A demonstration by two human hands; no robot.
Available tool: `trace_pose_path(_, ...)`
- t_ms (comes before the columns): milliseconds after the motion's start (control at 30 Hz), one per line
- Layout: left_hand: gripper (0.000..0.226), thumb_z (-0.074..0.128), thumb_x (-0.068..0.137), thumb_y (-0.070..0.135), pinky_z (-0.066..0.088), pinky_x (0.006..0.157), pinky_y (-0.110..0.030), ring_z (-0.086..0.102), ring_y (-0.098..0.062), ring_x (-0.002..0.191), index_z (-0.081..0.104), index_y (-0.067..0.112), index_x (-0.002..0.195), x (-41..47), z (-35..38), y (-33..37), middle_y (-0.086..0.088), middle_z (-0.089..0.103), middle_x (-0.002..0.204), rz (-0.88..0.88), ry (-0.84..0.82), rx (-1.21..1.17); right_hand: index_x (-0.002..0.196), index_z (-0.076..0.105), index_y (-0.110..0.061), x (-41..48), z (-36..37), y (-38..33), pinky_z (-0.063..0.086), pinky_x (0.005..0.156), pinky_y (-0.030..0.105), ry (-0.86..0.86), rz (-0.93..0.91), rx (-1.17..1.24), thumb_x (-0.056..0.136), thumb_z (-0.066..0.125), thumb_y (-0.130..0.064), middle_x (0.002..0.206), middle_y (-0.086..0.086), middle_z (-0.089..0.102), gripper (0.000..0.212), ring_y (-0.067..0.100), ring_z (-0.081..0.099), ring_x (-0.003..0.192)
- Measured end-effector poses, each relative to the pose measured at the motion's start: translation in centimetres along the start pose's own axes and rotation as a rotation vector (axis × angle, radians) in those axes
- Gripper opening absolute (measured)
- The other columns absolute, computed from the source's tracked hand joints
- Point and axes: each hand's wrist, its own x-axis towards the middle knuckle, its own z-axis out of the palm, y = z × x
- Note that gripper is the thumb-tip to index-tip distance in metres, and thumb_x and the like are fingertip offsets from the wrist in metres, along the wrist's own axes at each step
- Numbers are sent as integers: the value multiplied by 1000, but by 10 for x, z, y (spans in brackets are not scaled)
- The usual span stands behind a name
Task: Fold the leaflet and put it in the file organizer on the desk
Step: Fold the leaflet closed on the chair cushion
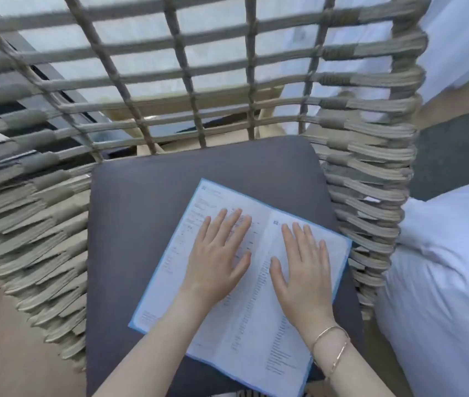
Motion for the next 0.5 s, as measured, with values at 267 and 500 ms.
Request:
trace_pose_path(267, 57, 48, 92, 32, 14, 119, -49, 26, -28, 146, 40, 20, 147, 9, 11, -3, -2, 34, 157, 80, 26, 66, 148, 42, -10, 10, 12, -5, 17, 120, 52, 50, -26, -49, 94, 38, -34, 154, 10, 42, 58, 29, 29, 148)
trace_pose_path(500, 54, 34, 98, 37, 9, 119, -46, 21, -25, 148, 33, 23, 150, 25, 30, -22, 1, 29, 159, 150, -12, 171, 151, 36, -10, 19, 34, -6, 16, 121, 51, 35, -27, -119, 96, 36, -33, 158, 7, 35, 59, 26, 22, 150)
